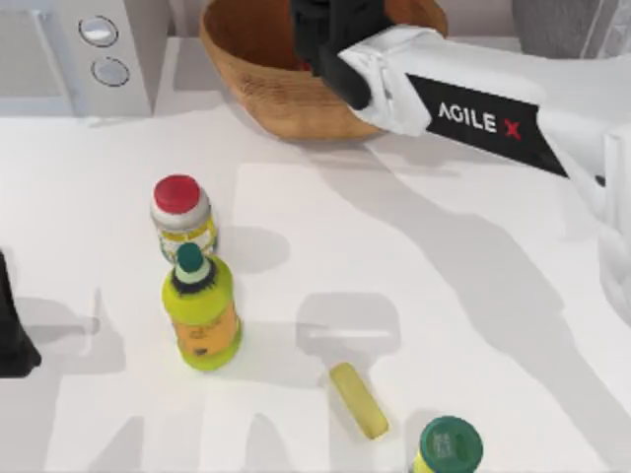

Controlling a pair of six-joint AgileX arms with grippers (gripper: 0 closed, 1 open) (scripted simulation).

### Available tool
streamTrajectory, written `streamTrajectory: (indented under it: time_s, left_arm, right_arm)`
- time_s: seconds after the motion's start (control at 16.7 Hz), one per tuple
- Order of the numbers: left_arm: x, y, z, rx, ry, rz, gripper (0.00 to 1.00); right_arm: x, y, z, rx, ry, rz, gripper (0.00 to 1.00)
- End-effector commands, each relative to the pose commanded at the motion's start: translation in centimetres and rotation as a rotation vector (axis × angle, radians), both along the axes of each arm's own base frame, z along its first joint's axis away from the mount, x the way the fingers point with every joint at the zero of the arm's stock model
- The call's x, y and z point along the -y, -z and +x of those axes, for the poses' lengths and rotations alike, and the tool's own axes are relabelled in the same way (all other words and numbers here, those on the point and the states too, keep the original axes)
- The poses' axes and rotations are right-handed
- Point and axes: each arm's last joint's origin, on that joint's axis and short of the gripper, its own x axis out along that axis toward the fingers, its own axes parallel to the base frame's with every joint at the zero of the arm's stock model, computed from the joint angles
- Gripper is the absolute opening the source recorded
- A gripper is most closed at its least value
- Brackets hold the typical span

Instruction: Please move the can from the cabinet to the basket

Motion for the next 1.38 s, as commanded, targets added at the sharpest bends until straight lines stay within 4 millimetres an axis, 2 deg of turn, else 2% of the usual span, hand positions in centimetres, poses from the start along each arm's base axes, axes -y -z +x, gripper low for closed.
streamTrajectory:
  time_s: [0.24,0.42,0.54,0.72,0.9,1.08,1.2,1.38]
  left_arm:
    - [0.0,0.0,0.0,0.000,0.000,0.000,1.00]
    - [0.0,0.0,0.0,0.000,0.000,0.000,1.00]
    - [0.0,0.0,0.0,0.000,0.000,0.000,1.00]
    - [0.0,0.0,0.0,0.000,0.000,0.000,1.00]
    - [0.0,0.0,0.0,0.000,0.000,0.000,1.00]
    - [0.0,0.0,0.0,0.000,0.000,0.000,1.00]
    - [0.0,0.0,0.0,0.000,0.000,0.000,1.00]
    - [0.0,0.0,0.0,0.000,0.000,0.000,1.00]
  right_arm:
    - [-0.1,0.0,-0.1,0.000,-0.003,0.000,1.00]
    - [1.1,-1.8,-0.4,0.010,-0.006,0.006,1.00]
    - [3.1,-4.1,-1.1,0.016,-0.008,0.010,1.00]
    - [7.8,-8.4,-3.4,0.022,-0.007,0.009,1.00]
    - [14.1,-12.6,-8.2,0.027,-0.001,0.007,1.00]
    - [20.8,-15.1,-15.4,0.046,0.007,0.010,1.00]
    - [24.6,-14.9,-21.0,0.061,0.011,0.011,1.00]
    - [28.7,-11.5,-28.5,0.073,0.014,0.008,1.00]
